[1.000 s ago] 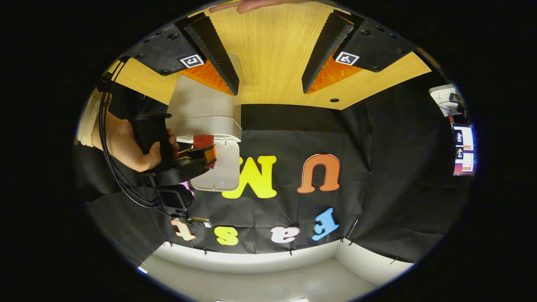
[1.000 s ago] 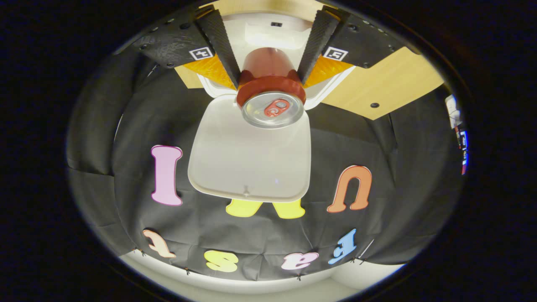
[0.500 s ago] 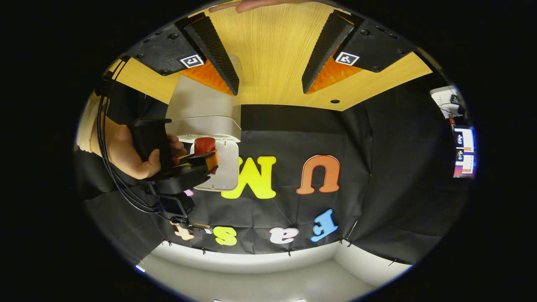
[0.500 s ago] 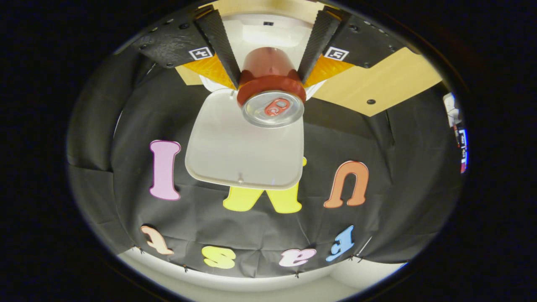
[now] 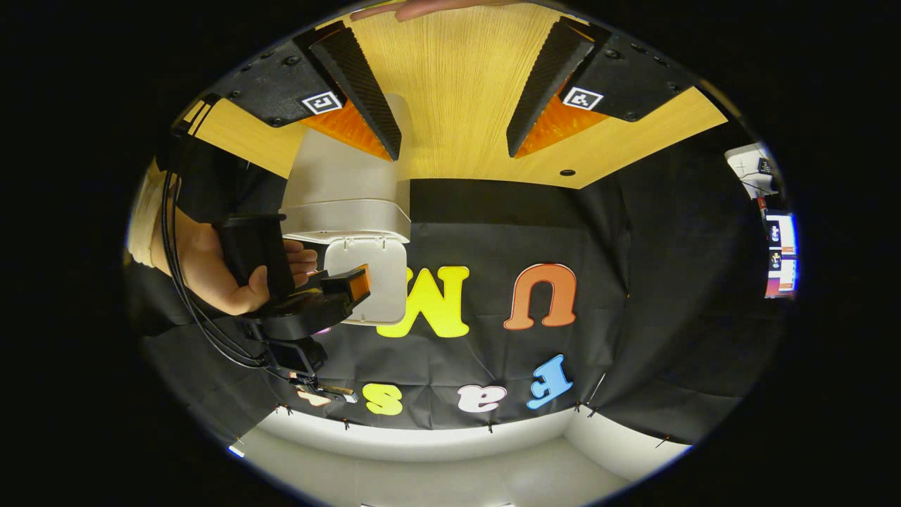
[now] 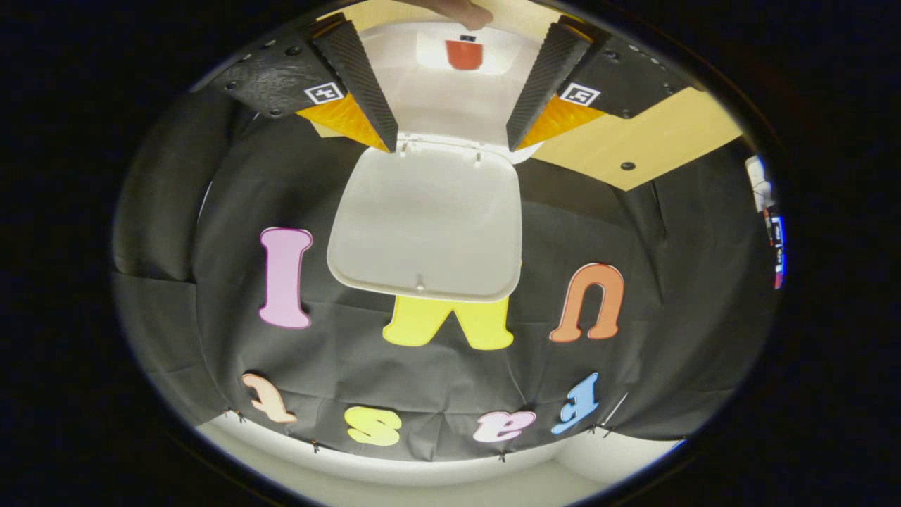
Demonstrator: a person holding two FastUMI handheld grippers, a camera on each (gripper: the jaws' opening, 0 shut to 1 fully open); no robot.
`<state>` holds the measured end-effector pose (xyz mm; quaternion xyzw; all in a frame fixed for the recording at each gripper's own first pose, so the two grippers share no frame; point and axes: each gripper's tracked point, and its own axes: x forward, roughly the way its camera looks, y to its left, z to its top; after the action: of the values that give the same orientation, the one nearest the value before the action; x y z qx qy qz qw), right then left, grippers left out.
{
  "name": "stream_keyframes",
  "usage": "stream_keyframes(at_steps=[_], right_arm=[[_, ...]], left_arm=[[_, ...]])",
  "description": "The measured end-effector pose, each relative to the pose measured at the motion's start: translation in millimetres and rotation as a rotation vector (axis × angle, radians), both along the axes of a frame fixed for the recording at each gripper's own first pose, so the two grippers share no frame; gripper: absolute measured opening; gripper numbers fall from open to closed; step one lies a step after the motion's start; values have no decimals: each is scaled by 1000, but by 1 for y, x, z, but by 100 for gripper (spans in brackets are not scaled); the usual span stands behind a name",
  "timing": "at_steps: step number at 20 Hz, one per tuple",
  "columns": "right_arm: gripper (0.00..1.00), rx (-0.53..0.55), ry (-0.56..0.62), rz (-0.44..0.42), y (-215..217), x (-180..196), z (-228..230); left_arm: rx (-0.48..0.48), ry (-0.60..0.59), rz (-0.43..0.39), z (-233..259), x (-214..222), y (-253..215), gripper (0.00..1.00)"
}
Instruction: Press the lid of the desktop garbage bin to open it, pick up the crumpled paper on the desktop and throw it into the bin, then pick up the pop can on the desktop and drop it into the bin, and finally close the garbage bin lid.
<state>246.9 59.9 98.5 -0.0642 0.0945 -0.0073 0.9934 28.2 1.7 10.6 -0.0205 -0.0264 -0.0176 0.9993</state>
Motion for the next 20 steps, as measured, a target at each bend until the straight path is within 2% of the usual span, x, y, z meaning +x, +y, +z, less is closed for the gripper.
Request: stream_keyframes(at_steps=[5, 7, 10, 11, 16, 17, 20], right_arm=[[93, 20, -38, 7, 1, -8, 31], [95, 22, -71, 11, 2, -11, 51], [97, 54, -99, 26, 5, -9, 81], [95, 63, -117, 17, 2, -8, 92], [95, 67, -194, 3, 1, 8, 139], [92, 62, -207, 4, 1, 11, 147], [96, 27, -238, -2, 4, 30, 162]], left_arm=[[-8, -1, -3, 1, -1, 1, 98], [-7, -4, -4, 3, -2, 2, 97], [-32, -8, -35, 3, -1, -2, 98], [-38, -9, -39, 2, -1, -1, 98], [-46, -17, -60, -2, 8, 1, 98], [-56, -9, -59, -6, 11, 4, 98], [-86, 12, -57, -11, 17, 7, 98]])
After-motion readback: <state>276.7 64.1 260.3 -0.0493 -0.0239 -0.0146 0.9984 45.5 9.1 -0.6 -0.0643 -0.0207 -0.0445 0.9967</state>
